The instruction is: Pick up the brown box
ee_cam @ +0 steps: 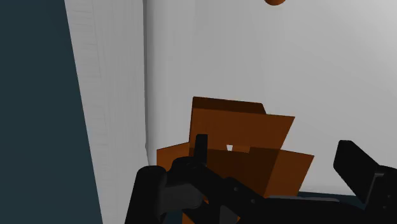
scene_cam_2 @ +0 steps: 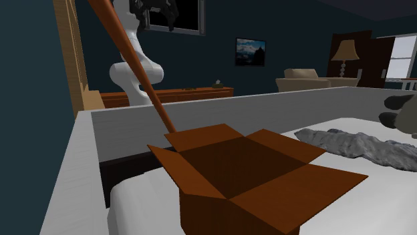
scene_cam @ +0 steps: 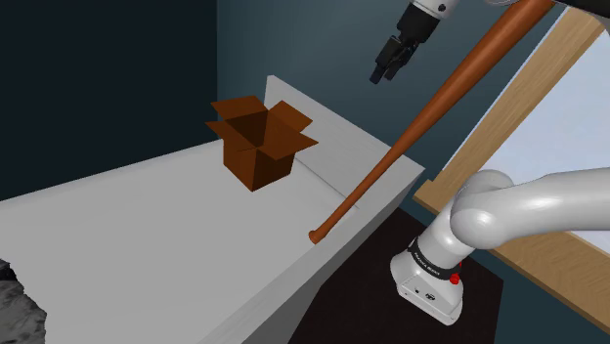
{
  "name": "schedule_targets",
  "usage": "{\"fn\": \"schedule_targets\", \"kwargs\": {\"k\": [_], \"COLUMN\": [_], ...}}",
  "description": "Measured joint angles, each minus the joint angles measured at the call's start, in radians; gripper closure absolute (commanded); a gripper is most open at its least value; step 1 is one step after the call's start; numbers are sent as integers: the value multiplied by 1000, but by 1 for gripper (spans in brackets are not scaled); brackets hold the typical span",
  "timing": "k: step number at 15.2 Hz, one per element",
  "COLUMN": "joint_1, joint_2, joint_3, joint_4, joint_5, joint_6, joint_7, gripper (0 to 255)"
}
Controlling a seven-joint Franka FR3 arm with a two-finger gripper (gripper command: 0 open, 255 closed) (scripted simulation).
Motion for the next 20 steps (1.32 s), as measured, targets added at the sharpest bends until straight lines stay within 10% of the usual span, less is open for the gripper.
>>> {"fn": "schedule_targets", "kwargs": {"k": [20], "joint_1": [-89], "joint_2": [526], "joint_3": [53], "joint_4": [-28], "joint_5": [77], "joint_6": [535], "joint_7": [371], "gripper": [0]}}
